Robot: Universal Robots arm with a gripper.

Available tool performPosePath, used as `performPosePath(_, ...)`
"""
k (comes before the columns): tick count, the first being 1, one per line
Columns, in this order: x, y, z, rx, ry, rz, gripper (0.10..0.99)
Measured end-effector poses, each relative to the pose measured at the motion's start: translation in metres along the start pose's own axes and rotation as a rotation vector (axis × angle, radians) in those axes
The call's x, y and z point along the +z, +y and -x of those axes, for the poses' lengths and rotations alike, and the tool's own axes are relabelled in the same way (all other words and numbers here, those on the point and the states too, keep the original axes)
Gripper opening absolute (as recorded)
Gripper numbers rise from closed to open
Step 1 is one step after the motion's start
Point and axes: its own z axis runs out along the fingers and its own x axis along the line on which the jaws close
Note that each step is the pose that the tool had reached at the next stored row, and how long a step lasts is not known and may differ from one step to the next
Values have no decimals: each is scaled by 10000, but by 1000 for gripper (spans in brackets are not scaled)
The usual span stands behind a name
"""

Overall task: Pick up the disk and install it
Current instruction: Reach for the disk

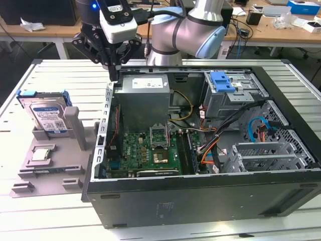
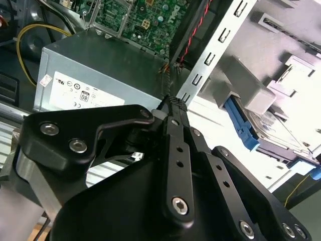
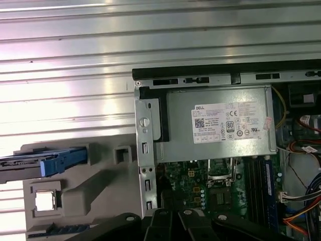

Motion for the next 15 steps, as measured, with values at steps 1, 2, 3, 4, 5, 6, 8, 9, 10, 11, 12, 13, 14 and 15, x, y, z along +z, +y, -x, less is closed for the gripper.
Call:
performPosePath(1,-1,-1,-10,0,1,-1,106)
performPosePath(2,-1,-1,-16,0,1,-1,106)
performPosePath(3,-1,-2,-29,-1,1,-1,106)
performPosePath(4,-1,-3,-35,-1,1,0,106)
performPosePath(5,-1,-3,-41,0,1,-1,106)
performPosePath(6,-2,-4,-49,-1,1,-1,106)
performPosePath(8,-3,-5,-67,-1,1,-2,106)
performPosePath(9,-3,-6,-78,-1,1,-1,106)
performPosePath(10,-3,-7,-86,-1,1,-1,106)
performPosePath(11,-3,-8,-106,-1,1,0,106)
performPosePath(12,-4,-9,-117,-1,1,-1,106)
performPosePath(13,-4,-10,-128,-1,1,-1,106)
performPosePath(14,-4,-11,-148,0,1,-1,106)
performPosePath(15,-5,-12,-167,0,1,-1,106)
